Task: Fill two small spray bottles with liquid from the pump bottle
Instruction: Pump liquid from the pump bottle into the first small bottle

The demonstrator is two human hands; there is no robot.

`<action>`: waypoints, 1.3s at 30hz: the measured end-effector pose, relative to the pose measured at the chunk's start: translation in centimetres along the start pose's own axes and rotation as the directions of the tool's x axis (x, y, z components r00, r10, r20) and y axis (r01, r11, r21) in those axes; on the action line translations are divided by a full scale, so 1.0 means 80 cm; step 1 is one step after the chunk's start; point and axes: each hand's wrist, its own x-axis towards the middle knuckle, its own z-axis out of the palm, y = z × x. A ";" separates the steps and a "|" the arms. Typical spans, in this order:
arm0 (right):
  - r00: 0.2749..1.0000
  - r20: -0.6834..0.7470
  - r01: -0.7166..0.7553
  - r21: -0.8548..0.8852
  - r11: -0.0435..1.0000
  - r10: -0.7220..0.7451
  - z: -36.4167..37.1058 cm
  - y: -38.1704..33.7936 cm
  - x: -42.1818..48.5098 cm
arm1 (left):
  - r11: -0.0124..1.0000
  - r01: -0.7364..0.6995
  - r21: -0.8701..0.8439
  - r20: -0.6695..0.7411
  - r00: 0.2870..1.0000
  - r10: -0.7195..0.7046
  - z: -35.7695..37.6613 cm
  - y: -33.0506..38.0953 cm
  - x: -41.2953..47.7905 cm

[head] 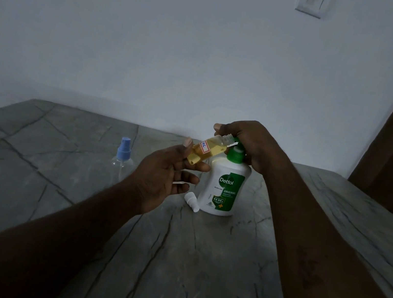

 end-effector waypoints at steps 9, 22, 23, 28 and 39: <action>1.000 -0.006 0.022 -0.046 0.999 -0.023 -0.002 -0.013 -0.011 | 0.999 -0.014 0.039 0.025 1.000 0.013 0.003 0.000 -0.001; 1.000 -0.009 0.027 -0.059 0.998 -0.027 -0.002 -0.011 -0.007 | 0.999 0.000 -0.040 0.027 1.000 0.001 0.006 -0.003 -0.001; 1.000 -0.009 0.027 -0.054 0.998 -0.027 -0.002 -0.011 -0.007 | 0.999 0.000 -0.044 0.024 1.000 0.001 0.006 -0.003 -0.001; 1.000 -0.015 0.025 -0.027 0.999 -0.025 0.000 -0.011 -0.009 | 0.999 -0.011 -0.051 0.012 1.000 0.012 0.006 -0.002 -0.001; 1.000 -0.015 0.016 -0.018 1.000 -0.016 -0.001 -0.010 -0.006 | 0.997 0.005 -0.079 0.011 1.000 -0.005 0.008 0.000 -0.001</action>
